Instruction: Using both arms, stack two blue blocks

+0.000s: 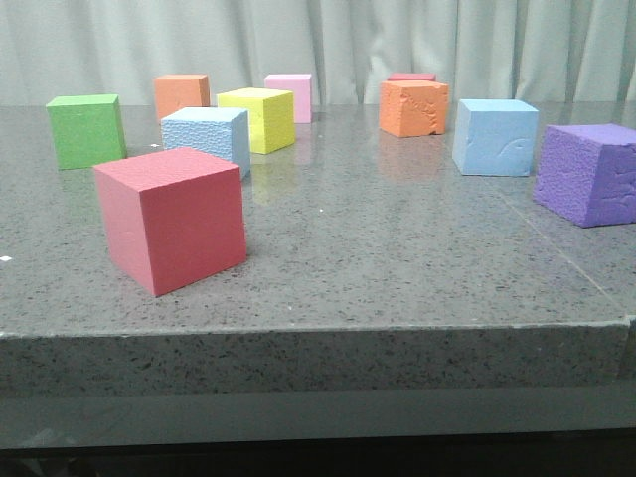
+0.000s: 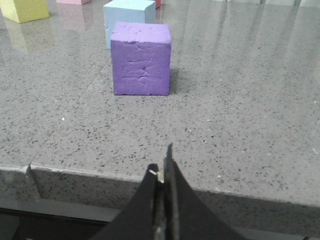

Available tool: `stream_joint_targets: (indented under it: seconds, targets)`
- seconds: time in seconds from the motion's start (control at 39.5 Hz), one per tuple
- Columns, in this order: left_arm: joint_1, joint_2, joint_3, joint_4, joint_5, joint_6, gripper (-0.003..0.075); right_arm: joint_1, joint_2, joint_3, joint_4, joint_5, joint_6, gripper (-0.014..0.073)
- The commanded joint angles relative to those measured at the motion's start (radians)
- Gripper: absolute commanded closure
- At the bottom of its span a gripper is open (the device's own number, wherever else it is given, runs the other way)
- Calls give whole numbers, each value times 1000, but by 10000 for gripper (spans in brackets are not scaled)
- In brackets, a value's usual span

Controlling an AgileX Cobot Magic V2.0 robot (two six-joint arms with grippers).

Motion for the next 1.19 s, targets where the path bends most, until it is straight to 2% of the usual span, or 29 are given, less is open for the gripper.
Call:
stream_joint_targets:
  seconds: [0.0,1.16]
  targets:
    - [2,-18,3,-10,-80,1,741,-6,-18,-7,7,-85,-9,654]
    - [2,-18,3,-10,-98,1,741,-6,-18,-7,7,-87,-9,654]
